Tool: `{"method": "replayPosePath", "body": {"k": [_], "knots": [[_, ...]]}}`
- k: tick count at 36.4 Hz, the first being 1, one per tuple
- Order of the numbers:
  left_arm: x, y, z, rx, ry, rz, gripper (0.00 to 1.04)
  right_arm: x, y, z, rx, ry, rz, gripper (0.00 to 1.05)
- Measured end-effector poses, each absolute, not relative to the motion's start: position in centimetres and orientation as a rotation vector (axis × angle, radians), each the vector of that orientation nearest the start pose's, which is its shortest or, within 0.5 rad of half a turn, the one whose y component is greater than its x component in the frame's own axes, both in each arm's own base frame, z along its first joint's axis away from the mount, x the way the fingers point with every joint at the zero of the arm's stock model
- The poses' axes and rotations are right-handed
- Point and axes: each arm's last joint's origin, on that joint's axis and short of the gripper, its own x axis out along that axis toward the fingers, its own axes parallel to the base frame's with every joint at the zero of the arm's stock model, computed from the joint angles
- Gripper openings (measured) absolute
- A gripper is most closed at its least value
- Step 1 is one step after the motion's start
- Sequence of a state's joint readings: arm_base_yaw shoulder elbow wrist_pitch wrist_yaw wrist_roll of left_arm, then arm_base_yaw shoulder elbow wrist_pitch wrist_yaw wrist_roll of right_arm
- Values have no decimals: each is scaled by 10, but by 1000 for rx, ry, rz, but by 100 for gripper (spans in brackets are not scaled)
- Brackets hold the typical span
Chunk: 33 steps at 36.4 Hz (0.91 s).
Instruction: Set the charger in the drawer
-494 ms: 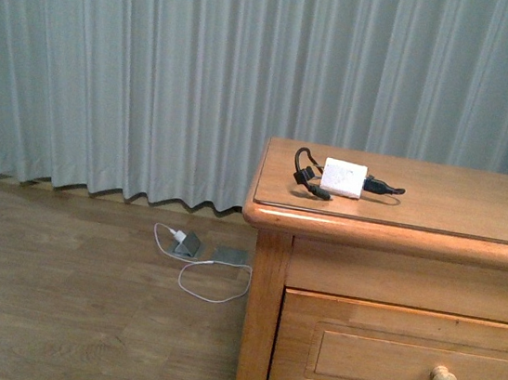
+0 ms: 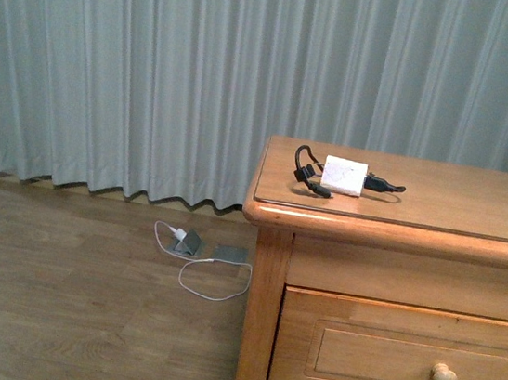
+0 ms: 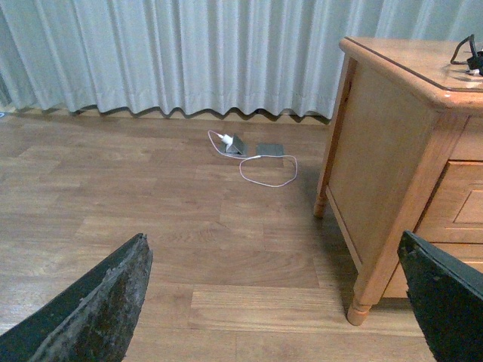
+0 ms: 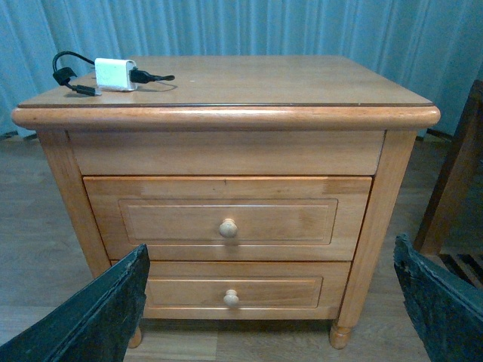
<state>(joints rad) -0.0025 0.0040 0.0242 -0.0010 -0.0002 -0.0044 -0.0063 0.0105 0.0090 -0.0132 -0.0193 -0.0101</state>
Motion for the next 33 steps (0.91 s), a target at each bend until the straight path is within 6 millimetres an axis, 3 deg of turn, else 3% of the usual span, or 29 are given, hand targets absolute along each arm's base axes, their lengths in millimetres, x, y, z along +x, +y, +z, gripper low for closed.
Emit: {"method": "replayPosePath", "body": {"k": [5,15,20,33], "knots": [[96,0,171,-4,-19,-2,98,110,2,163,-79,220,146,96],[96,0,171,-4,-19,-2,98,162,8,169,-90,270,144,96],[96,0,171,-5,-19,-3,98,201,18,161,-88,319,138,96],[96,0,171,-4,-19,-3,98,269,39,129,-93,435,104,96]]}}
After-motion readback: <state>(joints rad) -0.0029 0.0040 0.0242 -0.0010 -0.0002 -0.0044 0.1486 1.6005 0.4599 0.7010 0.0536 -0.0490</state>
